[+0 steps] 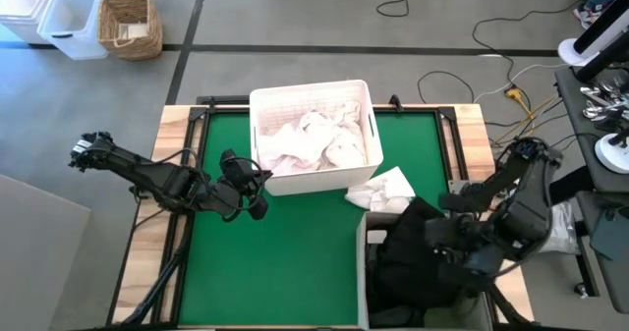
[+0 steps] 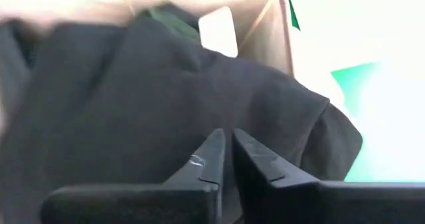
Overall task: Pick and place trash into bin
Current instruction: Put the black cloth into the white fabric storage bin
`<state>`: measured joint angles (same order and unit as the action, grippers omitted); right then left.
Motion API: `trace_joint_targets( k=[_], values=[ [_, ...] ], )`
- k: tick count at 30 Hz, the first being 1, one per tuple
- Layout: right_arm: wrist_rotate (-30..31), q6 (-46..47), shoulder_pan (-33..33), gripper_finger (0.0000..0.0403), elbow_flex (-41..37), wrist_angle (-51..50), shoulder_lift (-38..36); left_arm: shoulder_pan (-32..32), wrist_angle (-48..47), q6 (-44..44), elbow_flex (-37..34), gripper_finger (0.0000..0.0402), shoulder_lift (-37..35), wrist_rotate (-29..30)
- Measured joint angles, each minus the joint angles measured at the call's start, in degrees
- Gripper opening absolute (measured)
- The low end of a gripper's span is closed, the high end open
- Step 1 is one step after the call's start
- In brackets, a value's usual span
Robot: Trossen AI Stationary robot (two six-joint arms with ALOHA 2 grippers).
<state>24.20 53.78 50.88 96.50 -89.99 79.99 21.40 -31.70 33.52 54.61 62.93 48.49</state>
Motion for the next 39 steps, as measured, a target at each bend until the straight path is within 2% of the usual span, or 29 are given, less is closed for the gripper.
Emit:
trace_joint_targets(
  k=[6, 9, 12, 19, 24, 29, 35, 39],
  values=[
    [-6.46, 0.19, -1.93, 0.0013, -6.65, 2.8, 0.0, 0.0, 0.29, 0.0, 0.0, 0.0001, 0.0, 0.01],
    [-11.0, 0.05, -1.91, 0.0013, -11.03, 9.19, 0.0, -0.01, 2.82, -0.32, -0.07, 0.0001, 0.01, 0.25],
    [-14.4, -0.8, -1.8, 0.0013, -13.82, 16.17, 0.02, 0.0, 8.15, -4.77, -0.07, 0.0001, 0.0, 0.34],
    [-12.83, -0.74, -1.8, 0.0013, -14.09, 16.93, -1.19, 0.01, 21.55, -20.9, -0.07, 0.0001, 0.01, 0.44],
    [-12.03, 1.37, -1.8, 0.0013, -12.87, 14.19, -3.15, -0.01, 25.47, -29.21, 0.16, 0.0001, -0.01, 0.44],
    [-6.43, 5.22, -1.8, 0.0013, -11.17, 8.69, -5.58, 0.01, 25.27, -34.16, 2.44, 0.0001, 0.03, 0.44],
    [8.12, 7.64, -2.78, 0.0013, -9.47, -0.1, -8.11, -0.25, 25.05, -44.46, 4.85, 0.0001, 0.01, 0.44],
    [9.7, 6.21, -5.11, 0.0013, -10.39, 0.12, -8.96, -1.49, 24.1, -51.33, 5.74, 0.0001, -0.04, 1.25]
  ],
)
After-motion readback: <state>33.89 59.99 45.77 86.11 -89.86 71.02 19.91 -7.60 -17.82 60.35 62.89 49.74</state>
